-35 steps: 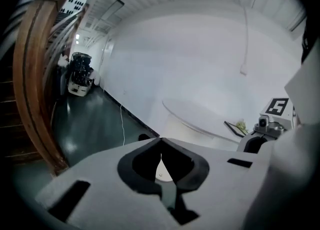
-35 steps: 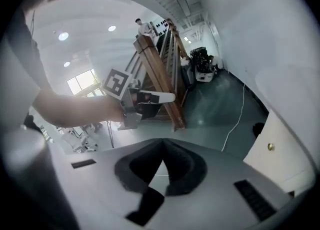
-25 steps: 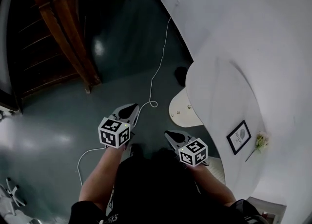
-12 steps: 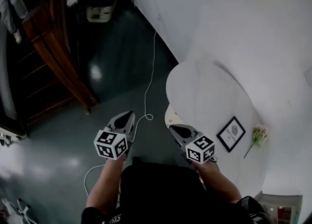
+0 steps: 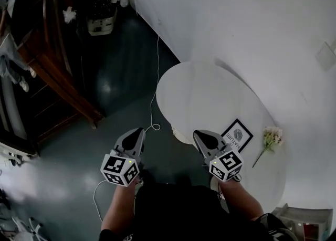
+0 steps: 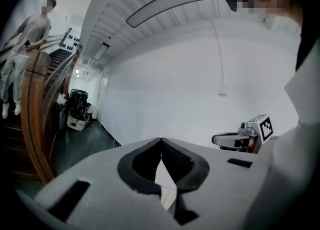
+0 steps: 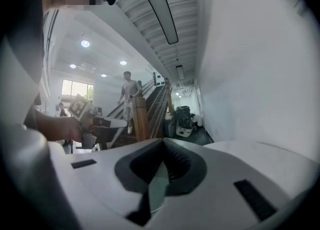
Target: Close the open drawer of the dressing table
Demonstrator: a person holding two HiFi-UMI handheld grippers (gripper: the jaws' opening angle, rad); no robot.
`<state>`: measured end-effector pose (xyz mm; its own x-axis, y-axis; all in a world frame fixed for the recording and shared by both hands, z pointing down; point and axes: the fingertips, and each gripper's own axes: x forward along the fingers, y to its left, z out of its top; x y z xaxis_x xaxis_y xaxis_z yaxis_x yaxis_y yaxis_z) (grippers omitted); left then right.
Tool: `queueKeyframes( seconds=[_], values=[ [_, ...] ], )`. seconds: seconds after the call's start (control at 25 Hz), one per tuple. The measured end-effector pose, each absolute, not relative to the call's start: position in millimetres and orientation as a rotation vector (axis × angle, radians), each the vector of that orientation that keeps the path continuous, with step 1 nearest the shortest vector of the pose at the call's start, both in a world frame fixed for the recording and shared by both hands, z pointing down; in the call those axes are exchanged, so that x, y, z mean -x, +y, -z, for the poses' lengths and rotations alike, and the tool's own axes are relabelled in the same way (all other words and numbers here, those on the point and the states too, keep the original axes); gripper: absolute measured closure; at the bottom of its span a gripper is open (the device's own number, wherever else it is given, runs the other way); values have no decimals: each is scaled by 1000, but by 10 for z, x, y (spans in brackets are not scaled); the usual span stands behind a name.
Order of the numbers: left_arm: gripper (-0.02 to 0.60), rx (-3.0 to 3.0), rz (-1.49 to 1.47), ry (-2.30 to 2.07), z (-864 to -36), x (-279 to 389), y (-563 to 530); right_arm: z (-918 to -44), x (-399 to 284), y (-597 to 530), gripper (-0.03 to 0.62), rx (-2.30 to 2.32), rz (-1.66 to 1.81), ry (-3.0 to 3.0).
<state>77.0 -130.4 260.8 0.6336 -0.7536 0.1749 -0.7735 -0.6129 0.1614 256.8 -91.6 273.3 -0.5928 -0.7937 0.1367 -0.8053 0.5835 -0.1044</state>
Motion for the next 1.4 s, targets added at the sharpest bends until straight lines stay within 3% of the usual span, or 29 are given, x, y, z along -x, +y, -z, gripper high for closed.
queueKeyframes(
  seconds=[0.24,0.48,1.4],
  values=[
    [574,-2685,-161,-1266,-2379,-917,-1197,-2432,-2675,-810,591,-1302,-163,-2829],
    [574,-2750,-171,-1297,-2093,-598,-1248,-2184,-2688,-892,591,-1419,-134,-2812],
    [574,-2644,-126,-1409,-2248,335,-1141,-2146,-1528,-944,591,-1157,-97,-2913]
  ],
)
